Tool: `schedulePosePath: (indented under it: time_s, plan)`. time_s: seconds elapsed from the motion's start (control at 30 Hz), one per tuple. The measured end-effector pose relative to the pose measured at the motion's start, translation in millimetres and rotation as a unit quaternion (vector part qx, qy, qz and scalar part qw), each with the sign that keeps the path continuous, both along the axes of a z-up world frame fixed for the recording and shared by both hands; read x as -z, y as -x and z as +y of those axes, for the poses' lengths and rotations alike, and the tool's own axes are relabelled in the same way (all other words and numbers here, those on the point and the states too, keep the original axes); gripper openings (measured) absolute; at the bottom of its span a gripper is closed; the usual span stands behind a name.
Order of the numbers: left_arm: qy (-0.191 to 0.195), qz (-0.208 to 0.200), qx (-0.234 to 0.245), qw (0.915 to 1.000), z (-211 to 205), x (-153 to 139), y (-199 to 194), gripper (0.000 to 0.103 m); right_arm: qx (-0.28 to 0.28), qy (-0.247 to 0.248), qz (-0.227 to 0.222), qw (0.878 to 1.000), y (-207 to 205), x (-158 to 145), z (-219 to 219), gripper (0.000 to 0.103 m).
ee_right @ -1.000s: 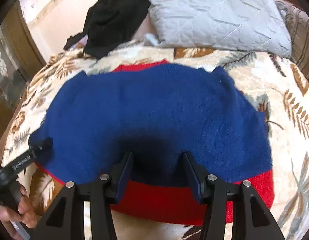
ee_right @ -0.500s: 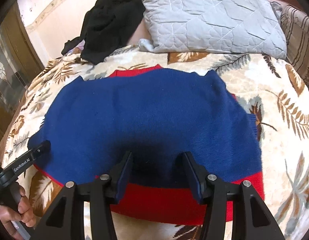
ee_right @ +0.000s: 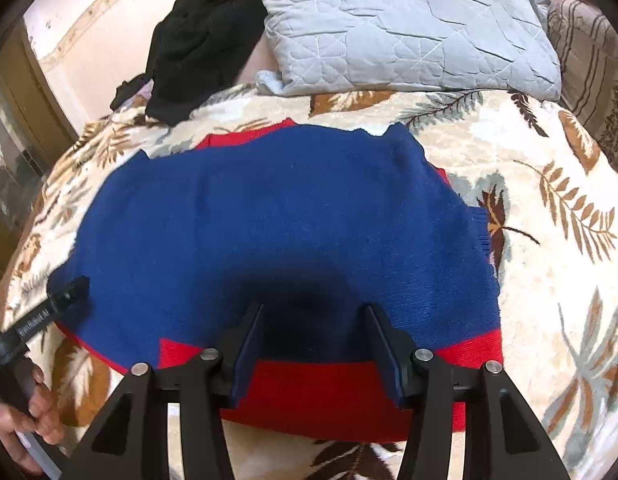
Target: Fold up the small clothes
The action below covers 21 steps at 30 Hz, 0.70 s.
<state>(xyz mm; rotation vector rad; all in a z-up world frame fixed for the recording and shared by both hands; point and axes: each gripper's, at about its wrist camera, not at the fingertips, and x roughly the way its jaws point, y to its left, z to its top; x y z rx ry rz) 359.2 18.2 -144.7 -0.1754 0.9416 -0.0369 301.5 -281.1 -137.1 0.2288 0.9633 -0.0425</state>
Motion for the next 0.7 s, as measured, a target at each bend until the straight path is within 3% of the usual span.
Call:
schedulePosePath:
  time_s: [0.03, 0.1, 0.17, 0.23, 0.37, 0.47, 0.7]
  plan:
    - [0.006, -0.002, 0.000, 1.0000, 1, 0, -1, 0.067, -0.003, -0.002, 0.007, 1.000, 0, 3, -1, 0.056]
    - [0.014, -0.008, -0.001, 0.9999, 1, 0, -2, 0.055, -0.008, -0.005, 0.005, 1.000, 2, 5, -4, 0.055]
    - [0.012, -0.024, -0.002, 0.9996, 1, -4, -1, 0.026, -0.015, -0.009, 0.001, 1.000, 5, 3, -7, 0.055]
    - [0.011, -0.043, 0.005, 0.9990, 0, -9, -1, 0.015, -0.014, -0.020, -0.007, 1.000, 9, 0, -14, 0.055]
    - [0.003, -0.072, 0.033, 0.9969, -10, -25, 5, 0.012, 0.002, -0.033, -0.022, 0.999, 14, -6, -33, 0.055]
    - [-0.019, -0.104, 0.069, 0.9920, -28, -45, 13, 0.012, 0.009, -0.070, -0.029, 0.997, 11, -10, -46, 0.055]
    - [-0.086, -0.153, 0.161, 0.9713, -87, -76, 40, 0.011, -0.015, -0.127, -0.051, 0.990, -14, -36, -58, 0.055]
